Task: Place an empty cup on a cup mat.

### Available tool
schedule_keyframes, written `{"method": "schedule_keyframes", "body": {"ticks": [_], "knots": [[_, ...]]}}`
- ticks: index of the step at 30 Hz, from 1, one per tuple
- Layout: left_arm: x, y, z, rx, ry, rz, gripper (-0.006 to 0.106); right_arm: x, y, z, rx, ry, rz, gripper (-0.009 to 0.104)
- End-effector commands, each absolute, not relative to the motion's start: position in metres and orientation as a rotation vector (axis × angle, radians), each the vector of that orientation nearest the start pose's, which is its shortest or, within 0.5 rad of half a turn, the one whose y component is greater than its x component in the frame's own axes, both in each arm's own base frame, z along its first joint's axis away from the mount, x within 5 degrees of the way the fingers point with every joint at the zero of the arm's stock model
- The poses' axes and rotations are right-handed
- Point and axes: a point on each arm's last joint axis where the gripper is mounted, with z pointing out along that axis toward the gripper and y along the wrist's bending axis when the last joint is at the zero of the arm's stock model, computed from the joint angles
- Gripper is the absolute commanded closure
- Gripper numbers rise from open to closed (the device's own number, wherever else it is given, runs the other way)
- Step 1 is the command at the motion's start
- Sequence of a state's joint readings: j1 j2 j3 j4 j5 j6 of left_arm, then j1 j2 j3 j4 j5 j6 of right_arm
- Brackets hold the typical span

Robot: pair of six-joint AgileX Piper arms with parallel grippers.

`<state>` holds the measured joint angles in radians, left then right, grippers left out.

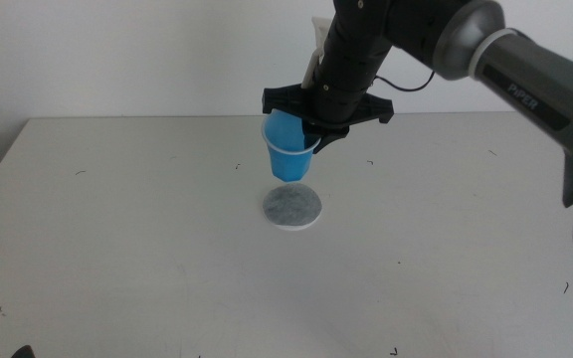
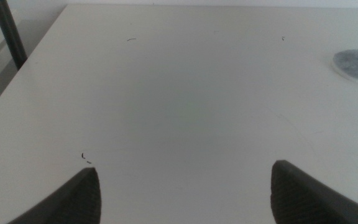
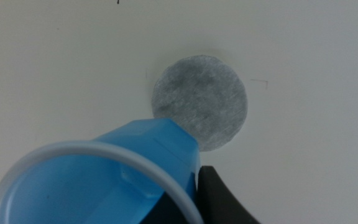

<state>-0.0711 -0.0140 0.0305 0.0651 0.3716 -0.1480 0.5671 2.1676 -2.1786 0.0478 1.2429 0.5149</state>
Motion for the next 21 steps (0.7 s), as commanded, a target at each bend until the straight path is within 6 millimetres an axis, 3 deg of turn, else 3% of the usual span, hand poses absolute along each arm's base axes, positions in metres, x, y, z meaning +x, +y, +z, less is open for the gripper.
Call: {"method": "schedule_keyframes", "body": {"ticks": [1,11,17,21], "knots": [[0.053,-0.002,0.179,-0.038,1.787,-0.102,-0.005,0.392,0.255,0.324,-0.08,2.752,0.387,0.096],[0.053,-0.002,0.179,-0.038,1.787,-0.102,-0.005,0.415,0.263,0.269,-0.053,2.823,0.31,0.096],[0.053,-0.002,0.179,-0.038,1.787,-0.102,-0.005,0.423,0.267,0.253,-0.052,2.803,0.309,0.096],[0.053,-0.002,0.179,-0.038,1.787,-0.102,-0.005,0.429,0.267,0.255,-0.051,2.743,0.309,0.096]]}}
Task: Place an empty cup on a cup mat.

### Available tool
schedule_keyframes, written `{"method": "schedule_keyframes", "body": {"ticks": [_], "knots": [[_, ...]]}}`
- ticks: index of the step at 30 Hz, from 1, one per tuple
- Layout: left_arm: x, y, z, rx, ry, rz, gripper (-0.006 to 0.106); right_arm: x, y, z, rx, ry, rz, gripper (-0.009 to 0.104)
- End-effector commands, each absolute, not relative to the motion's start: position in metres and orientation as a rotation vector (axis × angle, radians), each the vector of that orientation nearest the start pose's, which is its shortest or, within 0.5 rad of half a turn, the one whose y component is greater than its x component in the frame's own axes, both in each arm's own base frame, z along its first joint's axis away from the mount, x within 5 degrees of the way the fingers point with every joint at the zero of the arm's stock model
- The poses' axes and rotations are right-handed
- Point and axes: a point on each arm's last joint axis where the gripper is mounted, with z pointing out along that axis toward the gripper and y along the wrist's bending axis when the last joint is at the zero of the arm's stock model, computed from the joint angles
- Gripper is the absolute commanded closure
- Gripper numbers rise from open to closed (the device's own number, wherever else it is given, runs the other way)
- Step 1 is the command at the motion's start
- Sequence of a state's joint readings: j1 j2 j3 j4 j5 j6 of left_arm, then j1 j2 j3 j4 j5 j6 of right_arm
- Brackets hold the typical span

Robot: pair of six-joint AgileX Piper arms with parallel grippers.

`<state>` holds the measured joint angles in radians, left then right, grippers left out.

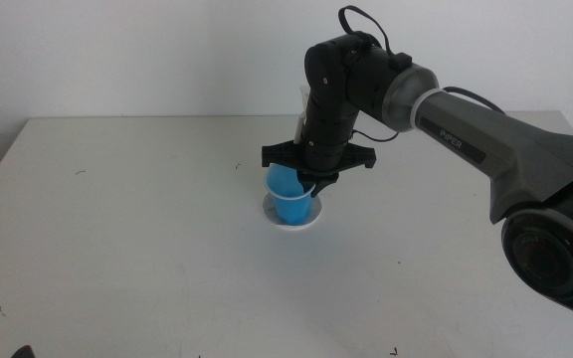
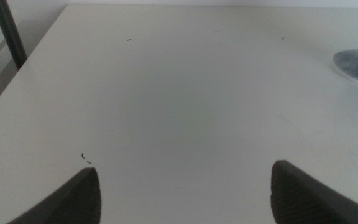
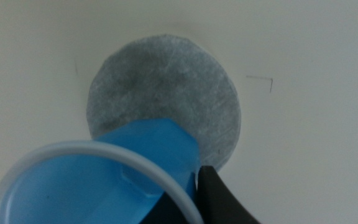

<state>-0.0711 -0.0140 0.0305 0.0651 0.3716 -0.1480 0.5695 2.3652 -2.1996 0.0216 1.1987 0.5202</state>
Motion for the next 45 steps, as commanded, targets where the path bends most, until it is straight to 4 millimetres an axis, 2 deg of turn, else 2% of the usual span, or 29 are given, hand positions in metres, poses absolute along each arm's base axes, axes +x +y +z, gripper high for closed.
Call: {"method": "schedule_keyframes", "body": {"ticks": [1,5,16,26,29,32,35,39,45], "knots": [[0.053,-0.002,0.179,-0.038,1.787,-0.102,-0.005,0.43,0.267,0.255,-0.044,2.731,0.312,0.096],[0.053,-0.002,0.179,-0.038,1.787,-0.102,-0.005,0.434,0.266,0.255,-0.031,2.706,0.326,0.096],[0.053,-0.002,0.179,-0.038,1.787,-0.102,-0.005,0.437,0.268,0.24,-0.032,2.731,0.326,0.096],[0.053,-0.002,0.179,-0.038,1.787,-0.102,-0.005,0.438,0.267,0.243,-0.06,2.714,0.311,0.045],[0.053,-0.002,0.179,-0.038,1.787,-0.102,-0.005,0.437,0.267,0.254,-0.06,2.682,0.33,0.032],[0.053,-0.002,0.179,-0.038,1.787,-0.102,-0.005,0.434,0.264,0.27,-0.061,2.645,0.346,0.025],[0.053,-0.002,0.179,-0.038,1.787,-0.102,-0.005,0.429,0.257,0.293,-0.071,2.598,0.338,0.024],[0.053,-0.002,0.179,-0.038,1.787,-0.102,-0.005,0.415,0.244,0.334,-0.148,2.528,0.33,0.024],[0.053,-0.002,0.179,-0.038,1.787,-0.102,-0.005,0.392,0.213,0.391,-0.157,2.453,0.327,0.024]]}}
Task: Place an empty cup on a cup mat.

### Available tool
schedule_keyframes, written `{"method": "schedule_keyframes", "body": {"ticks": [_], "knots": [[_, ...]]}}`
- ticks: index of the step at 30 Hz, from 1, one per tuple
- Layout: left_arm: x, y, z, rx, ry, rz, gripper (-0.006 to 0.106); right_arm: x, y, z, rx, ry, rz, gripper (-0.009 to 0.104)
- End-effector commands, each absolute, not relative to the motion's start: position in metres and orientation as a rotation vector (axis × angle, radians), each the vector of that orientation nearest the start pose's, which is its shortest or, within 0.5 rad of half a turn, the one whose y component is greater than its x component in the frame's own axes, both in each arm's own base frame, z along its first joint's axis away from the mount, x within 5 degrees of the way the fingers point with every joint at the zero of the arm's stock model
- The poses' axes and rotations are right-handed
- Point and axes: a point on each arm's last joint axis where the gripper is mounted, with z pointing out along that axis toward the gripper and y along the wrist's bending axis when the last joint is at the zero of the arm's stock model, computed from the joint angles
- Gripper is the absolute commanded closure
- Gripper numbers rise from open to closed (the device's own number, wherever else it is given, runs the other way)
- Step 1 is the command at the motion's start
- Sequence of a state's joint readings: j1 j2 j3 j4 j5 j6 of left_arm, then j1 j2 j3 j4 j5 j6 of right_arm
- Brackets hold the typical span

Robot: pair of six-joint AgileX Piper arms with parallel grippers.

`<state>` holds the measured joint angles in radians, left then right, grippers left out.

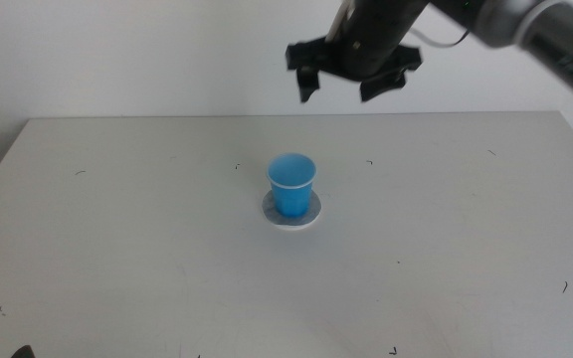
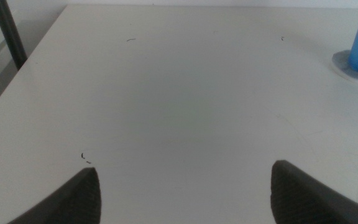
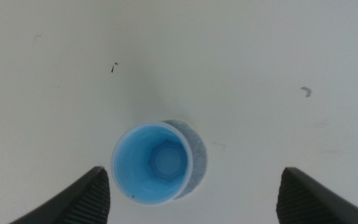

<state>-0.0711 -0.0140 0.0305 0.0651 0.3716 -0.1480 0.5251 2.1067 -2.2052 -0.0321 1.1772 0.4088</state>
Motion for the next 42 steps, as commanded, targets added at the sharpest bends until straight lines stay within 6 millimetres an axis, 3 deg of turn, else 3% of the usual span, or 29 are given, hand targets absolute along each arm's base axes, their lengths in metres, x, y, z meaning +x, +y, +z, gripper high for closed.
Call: {"method": "schedule_keyframes", "body": {"ticks": [1,4,12,21,25,31,38,42], "knots": [[0.053,-0.002,0.179,-0.038,1.787,-0.102,-0.005,0.387,0.207,0.4,-0.16,2.444,0.321,0.024],[0.053,-0.002,0.179,-0.038,1.787,-0.102,-0.005,0.372,0.192,0.423,-0.191,2.415,0.299,0.024],[0.053,-0.002,0.179,-0.038,1.787,-0.102,-0.005,0.325,0.141,0.46,-0.134,2.297,0.303,0.024],[0.053,-0.002,0.179,-0.038,1.787,-0.102,-0.005,0.257,0.074,0.47,-0.098,2.143,0.238,0.024],[0.053,-0.002,0.179,-0.038,1.787,-0.102,-0.005,0.225,0.047,0.465,-0.14,2.021,0.152,0.024],[0.053,-0.002,0.179,-0.038,1.787,-0.102,-0.005,0.182,0.024,0.443,-0.154,1.896,0.065,0.02],[0.053,-0.002,0.179,-0.038,1.787,-0.102,-0.005,0.145,0.017,0.4,-0.138,1.78,0.062,0.002],[0.053,-0.002,0.179,-0.038,1.787,-0.102,-0.005,0.129,0.015,0.369,-0.132,1.731,0.063,0.001]]}}
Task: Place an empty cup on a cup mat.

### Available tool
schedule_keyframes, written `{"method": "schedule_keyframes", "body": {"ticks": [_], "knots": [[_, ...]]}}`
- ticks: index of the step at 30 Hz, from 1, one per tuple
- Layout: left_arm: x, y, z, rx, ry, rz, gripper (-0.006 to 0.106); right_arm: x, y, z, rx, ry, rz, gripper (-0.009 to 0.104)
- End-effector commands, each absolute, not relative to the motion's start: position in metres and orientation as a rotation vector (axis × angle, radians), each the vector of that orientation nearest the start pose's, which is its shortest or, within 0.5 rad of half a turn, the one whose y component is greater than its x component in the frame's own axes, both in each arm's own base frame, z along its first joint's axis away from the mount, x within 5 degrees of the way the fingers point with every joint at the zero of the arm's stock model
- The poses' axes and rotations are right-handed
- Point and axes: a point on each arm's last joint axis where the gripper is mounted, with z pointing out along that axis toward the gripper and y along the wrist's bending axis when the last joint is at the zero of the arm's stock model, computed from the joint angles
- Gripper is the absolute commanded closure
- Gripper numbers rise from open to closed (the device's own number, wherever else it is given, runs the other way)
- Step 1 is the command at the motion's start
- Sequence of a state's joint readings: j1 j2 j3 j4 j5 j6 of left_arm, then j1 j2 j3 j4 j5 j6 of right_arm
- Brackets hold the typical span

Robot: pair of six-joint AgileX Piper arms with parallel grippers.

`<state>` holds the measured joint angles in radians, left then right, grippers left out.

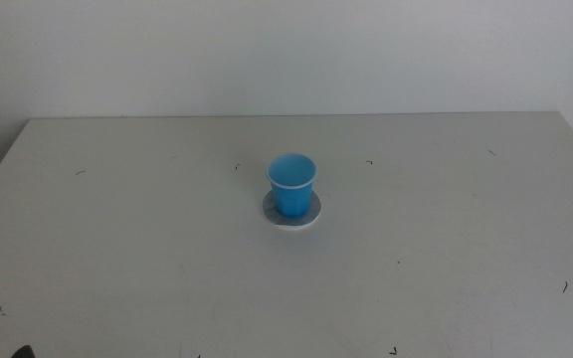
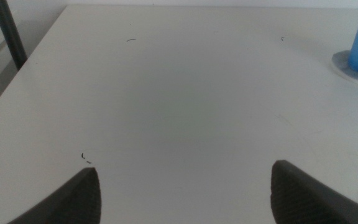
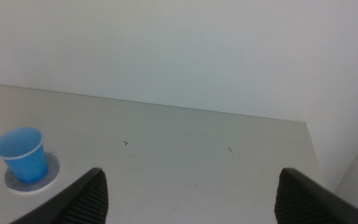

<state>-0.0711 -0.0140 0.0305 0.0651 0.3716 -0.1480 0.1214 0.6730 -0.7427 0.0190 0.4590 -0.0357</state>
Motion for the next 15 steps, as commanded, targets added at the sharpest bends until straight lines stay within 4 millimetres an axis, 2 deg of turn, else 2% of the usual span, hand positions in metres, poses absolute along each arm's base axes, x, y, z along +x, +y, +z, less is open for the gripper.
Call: {"method": "schedule_keyframes", "body": {"ticks": [1,5,11,15], "knots": [[0.053,-0.002,0.179,-0.038,1.787,-0.102,-0.005,0.124,0.015,0.361,-0.128,1.712,0.065,0.001],[0.053,-0.002,0.179,-0.038,1.787,-0.102,-0.005,0.109,0.013,0.333,-0.118,1.617,0.066,0.001],[0.053,-0.002,0.179,-0.038,1.787,-0.102,-0.005,0.093,0.01,0.303,-0.107,1.419,0.06,0.001],[0.053,-0.002,0.179,-0.038,1.787,-0.102,-0.005,0.09,0.01,0.281,-0.109,1.411,0.057,0.001]]}}
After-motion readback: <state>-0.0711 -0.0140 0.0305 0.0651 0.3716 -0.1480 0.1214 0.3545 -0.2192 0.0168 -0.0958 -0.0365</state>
